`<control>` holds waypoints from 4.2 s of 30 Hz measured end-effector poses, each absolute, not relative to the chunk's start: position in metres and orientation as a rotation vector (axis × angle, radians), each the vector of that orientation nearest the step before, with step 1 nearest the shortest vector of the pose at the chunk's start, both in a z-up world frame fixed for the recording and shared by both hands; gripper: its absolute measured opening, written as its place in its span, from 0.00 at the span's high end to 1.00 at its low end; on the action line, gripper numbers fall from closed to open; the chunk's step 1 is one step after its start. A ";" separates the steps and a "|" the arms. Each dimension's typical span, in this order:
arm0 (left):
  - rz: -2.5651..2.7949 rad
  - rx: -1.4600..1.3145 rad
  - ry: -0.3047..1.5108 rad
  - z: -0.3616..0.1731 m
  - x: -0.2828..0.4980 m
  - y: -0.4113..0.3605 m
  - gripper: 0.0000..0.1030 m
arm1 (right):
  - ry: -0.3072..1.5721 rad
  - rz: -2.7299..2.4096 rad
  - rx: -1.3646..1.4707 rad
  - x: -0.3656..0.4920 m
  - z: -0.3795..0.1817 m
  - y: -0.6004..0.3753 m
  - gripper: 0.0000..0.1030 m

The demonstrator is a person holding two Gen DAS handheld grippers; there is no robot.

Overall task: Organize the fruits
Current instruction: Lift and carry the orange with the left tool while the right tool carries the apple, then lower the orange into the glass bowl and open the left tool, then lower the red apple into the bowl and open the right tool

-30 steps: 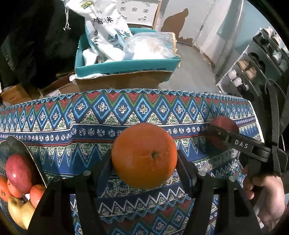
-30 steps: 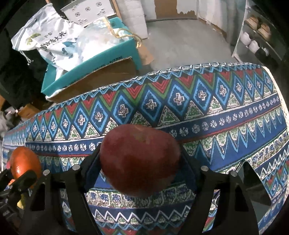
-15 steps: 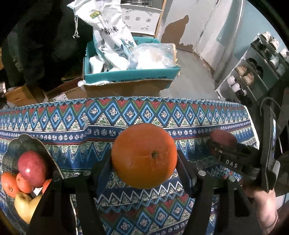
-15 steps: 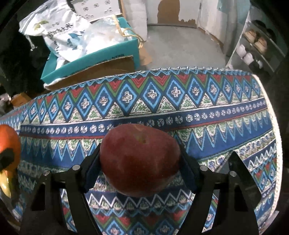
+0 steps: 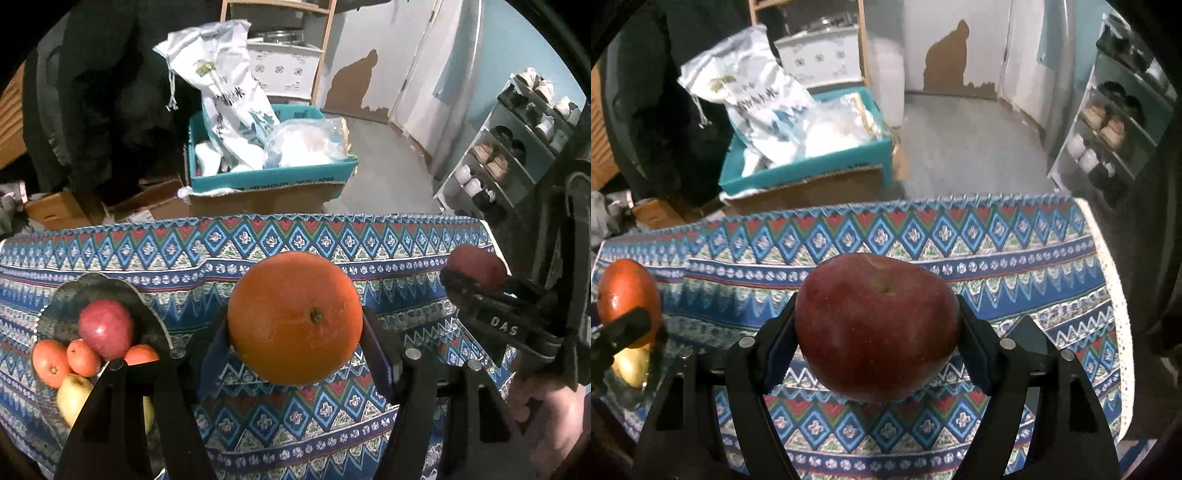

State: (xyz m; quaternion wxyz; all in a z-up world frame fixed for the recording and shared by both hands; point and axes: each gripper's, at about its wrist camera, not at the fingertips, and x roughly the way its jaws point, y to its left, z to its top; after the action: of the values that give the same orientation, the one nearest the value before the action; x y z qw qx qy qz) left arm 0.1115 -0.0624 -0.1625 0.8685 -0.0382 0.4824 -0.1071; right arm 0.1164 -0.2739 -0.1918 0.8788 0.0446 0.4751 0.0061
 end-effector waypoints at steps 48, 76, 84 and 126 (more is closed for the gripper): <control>-0.024 -0.150 0.808 -0.072 0.030 0.059 0.34 | 0.670 0.253 -0.029 0.045 -0.048 -0.163 0.25; 0.124 -0.246 0.978 -0.162 0.047 0.162 0.34 | 0.870 0.470 -0.068 0.090 -0.128 -0.031 0.25; 0.126 -0.250 1.061 -0.197 0.061 0.160 0.34 | 0.945 0.487 -0.080 0.097 -0.160 -0.019 0.25; 0.177 -0.197 1.114 -0.200 0.043 0.161 0.23 | 1.108 0.558 -0.208 0.094 -0.223 0.013 0.25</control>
State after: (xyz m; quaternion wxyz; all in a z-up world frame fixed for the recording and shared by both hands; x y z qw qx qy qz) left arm 0.0425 0.1610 -0.2000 0.8406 -0.0934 0.5270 0.0839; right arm 0.0944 0.0134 -0.2231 0.8087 -0.0975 0.5181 0.2611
